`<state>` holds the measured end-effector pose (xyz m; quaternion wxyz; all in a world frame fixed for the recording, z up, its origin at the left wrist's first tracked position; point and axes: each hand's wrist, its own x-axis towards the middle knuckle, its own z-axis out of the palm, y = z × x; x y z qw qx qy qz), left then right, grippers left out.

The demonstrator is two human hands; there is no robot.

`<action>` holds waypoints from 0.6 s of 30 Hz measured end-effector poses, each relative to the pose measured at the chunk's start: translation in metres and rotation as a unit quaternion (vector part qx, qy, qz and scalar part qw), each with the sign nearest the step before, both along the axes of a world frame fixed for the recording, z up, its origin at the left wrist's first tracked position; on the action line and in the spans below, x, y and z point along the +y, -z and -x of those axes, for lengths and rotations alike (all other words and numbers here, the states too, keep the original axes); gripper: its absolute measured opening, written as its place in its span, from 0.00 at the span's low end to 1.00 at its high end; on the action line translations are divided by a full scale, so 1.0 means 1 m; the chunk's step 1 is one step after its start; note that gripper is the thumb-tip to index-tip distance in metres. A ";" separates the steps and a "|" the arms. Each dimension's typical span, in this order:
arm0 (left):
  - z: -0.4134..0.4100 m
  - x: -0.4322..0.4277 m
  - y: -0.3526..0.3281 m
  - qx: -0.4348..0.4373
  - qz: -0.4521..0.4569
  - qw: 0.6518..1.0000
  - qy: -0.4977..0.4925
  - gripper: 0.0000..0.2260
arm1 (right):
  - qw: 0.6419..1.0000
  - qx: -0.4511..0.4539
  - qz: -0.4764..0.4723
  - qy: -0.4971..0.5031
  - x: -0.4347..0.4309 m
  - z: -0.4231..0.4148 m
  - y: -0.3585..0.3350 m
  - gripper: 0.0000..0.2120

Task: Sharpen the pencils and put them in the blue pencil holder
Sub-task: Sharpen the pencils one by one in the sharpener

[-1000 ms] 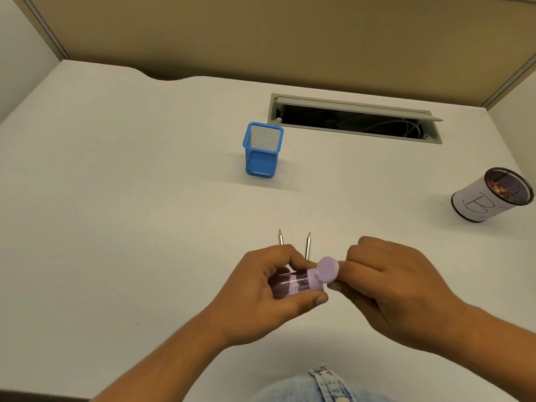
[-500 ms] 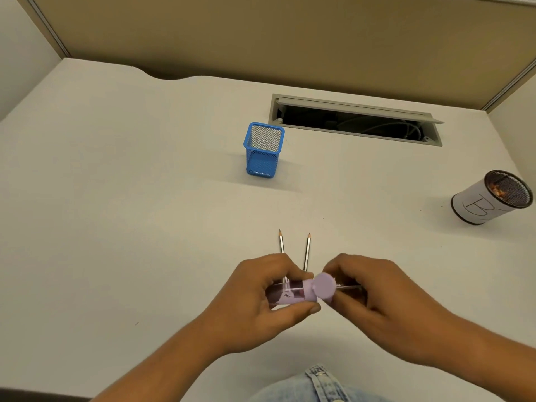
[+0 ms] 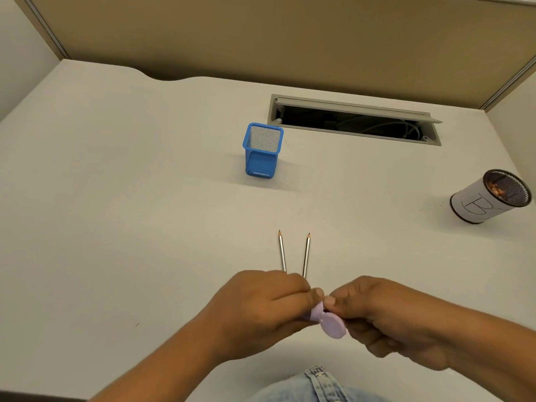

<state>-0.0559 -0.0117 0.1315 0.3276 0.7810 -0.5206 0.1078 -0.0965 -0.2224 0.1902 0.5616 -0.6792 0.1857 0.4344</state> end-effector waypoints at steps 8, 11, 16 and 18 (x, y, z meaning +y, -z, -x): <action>0.009 0.004 0.004 -0.066 0.006 0.998 -0.001 0.08 | 0.992 0.121 -0.017 -0.033 0.000 -0.010 -0.007 0.21; 0.006 0.005 0.005 -0.070 0.012 0.997 -0.001 0.08 | 0.992 0.123 -0.031 -0.024 0.003 -0.007 -0.007 0.20; -0.002 0.008 0.004 0.045 0.021 0.998 -0.044 0.10 | 0.999 -0.011 0.014 -0.031 -0.001 -0.007 -0.005 0.22; -0.006 0.013 0.004 0.115 0.055 0.988 -0.086 0.11 | 0.996 -0.084 0.040 0.001 -0.004 -0.007 0.001 0.21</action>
